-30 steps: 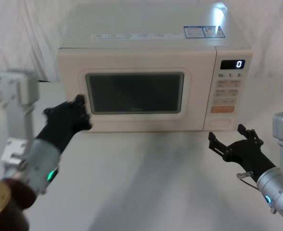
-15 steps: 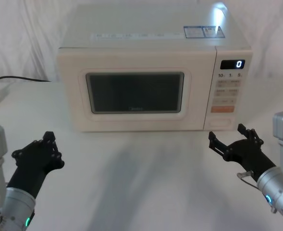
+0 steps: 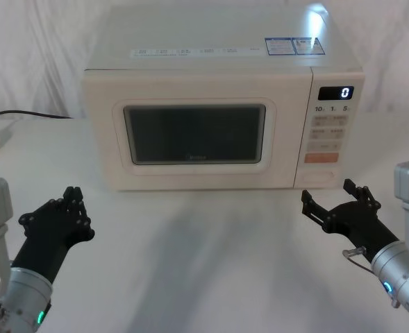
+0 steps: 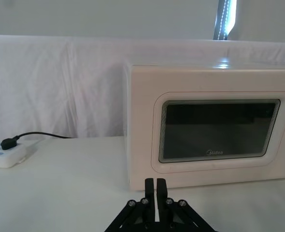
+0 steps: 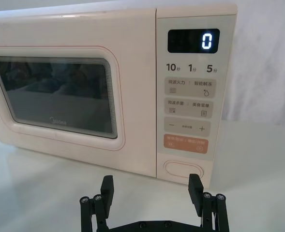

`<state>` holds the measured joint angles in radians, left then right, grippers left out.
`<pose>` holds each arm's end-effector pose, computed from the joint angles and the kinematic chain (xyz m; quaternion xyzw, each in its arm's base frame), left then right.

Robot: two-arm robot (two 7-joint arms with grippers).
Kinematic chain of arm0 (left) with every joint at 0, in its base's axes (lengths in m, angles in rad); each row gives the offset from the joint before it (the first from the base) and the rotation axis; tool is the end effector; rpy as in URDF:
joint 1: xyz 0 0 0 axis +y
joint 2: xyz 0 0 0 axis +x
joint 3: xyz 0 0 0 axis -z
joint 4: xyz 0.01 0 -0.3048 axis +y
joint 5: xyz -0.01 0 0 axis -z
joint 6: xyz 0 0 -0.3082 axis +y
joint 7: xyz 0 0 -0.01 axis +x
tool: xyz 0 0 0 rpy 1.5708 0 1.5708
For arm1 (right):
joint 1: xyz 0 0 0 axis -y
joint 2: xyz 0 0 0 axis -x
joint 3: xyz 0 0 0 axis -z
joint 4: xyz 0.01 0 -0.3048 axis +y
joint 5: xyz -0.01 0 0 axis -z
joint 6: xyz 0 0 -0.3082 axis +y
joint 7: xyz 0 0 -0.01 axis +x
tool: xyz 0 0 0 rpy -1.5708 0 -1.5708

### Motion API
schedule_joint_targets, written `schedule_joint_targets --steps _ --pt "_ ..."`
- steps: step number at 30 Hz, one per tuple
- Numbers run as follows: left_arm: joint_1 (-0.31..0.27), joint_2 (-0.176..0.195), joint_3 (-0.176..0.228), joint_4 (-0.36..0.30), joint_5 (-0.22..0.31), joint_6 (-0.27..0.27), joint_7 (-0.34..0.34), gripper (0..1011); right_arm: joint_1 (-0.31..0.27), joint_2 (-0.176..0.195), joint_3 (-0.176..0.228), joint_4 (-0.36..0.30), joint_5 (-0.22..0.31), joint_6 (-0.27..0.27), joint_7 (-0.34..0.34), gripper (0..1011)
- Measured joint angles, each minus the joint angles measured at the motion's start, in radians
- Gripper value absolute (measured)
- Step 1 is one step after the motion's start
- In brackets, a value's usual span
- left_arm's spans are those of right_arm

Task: Press the button to open the microwave door with one hand; close the microwave door with the other hand.

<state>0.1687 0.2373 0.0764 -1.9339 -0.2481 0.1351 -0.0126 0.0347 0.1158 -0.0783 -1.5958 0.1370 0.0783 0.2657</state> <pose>0.2721 0.0242 -0.2516 -0.0205 -0.0015 0.6436 0.7651 0.3378 -0.0099 -0.2970 -0.0017 0.0167 -0.5741 0.8186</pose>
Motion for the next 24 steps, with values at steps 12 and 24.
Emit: schedule_joint_targets --steps 12,24 --pt "-0.002 0.001 0.001 0.0 0.0 0.003 -0.001 363 0.0 0.0 0.0 0.0 0.0 0.0 0.0 1000" --pt "-0.003 0.002 0.002 0.0 0.0 0.004 -0.002 767 0.0 0.0 0.0 0.0 0.0 0.0 0.0 1000"
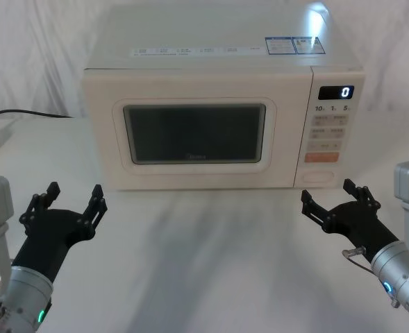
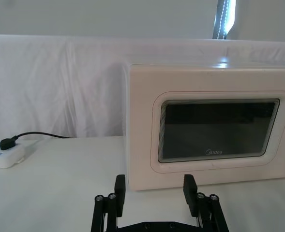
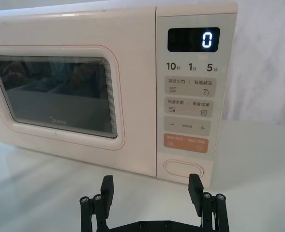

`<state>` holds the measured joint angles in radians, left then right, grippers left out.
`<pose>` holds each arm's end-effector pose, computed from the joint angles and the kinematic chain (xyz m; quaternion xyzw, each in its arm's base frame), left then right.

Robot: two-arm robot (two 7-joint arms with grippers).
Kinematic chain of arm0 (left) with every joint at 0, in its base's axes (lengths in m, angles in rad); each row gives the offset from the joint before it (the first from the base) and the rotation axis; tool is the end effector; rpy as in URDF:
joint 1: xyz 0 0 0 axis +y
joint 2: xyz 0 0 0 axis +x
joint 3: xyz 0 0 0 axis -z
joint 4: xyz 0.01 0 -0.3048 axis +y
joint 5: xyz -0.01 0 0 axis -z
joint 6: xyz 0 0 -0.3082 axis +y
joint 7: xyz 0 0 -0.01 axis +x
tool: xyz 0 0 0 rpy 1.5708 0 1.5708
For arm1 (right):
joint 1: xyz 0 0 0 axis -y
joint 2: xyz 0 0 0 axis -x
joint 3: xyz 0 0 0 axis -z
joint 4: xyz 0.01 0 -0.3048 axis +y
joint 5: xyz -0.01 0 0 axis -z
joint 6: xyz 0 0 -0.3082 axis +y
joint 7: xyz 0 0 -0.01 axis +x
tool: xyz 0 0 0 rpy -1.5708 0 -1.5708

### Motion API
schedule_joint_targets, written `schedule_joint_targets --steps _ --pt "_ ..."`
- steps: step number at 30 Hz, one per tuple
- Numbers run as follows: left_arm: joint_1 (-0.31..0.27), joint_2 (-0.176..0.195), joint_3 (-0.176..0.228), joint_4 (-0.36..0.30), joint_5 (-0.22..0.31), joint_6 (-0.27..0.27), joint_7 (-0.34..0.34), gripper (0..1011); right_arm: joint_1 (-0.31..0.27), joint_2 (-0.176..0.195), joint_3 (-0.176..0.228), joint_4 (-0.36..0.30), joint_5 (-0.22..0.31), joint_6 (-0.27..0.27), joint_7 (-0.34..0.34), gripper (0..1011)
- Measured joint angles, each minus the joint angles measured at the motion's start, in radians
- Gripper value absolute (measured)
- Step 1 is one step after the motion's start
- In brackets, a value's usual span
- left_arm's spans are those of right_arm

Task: Press the button to open the microwave door with one hand; close the microwave door with the other hand.

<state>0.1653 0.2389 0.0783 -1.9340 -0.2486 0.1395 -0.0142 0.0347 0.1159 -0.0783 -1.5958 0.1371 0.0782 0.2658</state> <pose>0.2729 0.0239 -0.2508 -0.0195 -0.0014 0.6421 0.7663 0.3378 -0.0100 -0.2970 -0.0017 0.0167 -0.5740 0.8187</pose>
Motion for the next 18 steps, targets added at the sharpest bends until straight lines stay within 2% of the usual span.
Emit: schedule_joint_targets --steps 10,18 --pt "0.0 0.0 0.0 0.0 -0.001 0.0 0.0 1001 0.0 0.0 0.0 0.0 0.0 0.0 0.0 1000" --pt "0.0 0.0 0.0 0.0 -0.001 0.0 0.0 1001 0.0 0.0 0.0 0.0 0.0 0.0 0.0 1000"
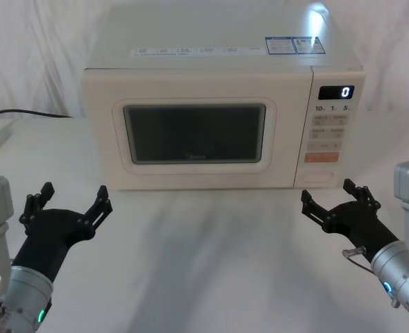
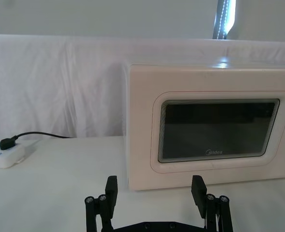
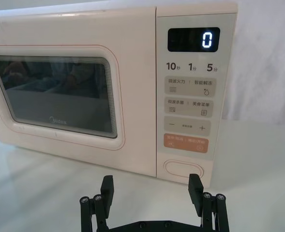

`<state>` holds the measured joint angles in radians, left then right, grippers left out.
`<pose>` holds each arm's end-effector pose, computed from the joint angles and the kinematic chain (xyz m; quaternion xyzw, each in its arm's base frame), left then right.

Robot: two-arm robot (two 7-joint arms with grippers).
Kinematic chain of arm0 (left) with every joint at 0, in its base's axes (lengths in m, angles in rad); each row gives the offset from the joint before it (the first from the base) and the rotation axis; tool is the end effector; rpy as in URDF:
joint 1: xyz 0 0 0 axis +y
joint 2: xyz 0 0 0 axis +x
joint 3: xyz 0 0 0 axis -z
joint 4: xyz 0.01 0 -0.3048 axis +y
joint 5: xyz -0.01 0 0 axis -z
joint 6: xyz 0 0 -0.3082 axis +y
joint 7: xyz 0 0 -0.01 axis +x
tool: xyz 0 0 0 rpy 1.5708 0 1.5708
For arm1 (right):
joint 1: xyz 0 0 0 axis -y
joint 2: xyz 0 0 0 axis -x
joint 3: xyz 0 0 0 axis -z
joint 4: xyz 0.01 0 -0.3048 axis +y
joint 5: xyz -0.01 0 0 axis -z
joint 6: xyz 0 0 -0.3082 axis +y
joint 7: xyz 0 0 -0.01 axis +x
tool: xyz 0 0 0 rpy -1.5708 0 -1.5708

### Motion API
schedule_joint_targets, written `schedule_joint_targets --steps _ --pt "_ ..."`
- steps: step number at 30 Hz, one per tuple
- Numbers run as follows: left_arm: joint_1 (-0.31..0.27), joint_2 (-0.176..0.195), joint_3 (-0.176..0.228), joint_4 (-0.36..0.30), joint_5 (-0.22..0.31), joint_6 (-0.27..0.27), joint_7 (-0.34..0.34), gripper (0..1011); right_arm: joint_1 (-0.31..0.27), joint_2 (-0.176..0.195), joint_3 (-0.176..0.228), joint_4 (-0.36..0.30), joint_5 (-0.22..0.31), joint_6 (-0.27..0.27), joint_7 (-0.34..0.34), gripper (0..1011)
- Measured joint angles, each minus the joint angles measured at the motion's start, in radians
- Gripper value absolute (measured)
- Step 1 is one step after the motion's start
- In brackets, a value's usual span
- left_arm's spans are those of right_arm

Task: Press the button to open the microwave door with one hand; close the microwave door with the other hand.

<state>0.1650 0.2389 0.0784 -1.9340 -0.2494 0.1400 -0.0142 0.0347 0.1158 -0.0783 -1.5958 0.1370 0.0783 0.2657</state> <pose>0.2729 0.0239 -0.2507 -0.0197 -0.0011 0.6420 0.7664 0.3378 -0.0099 -0.2970 -0.0017 0.0167 -0.5741 0.8186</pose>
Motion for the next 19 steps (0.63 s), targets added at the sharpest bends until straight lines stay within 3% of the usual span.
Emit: schedule_joint_targets --steps 19 --pt "0.0 0.0 0.0 0.0 0.0 0.0 0.0 1001 0.0 0.0 0.0 0.0 0.0 0.0 0.0 1000"
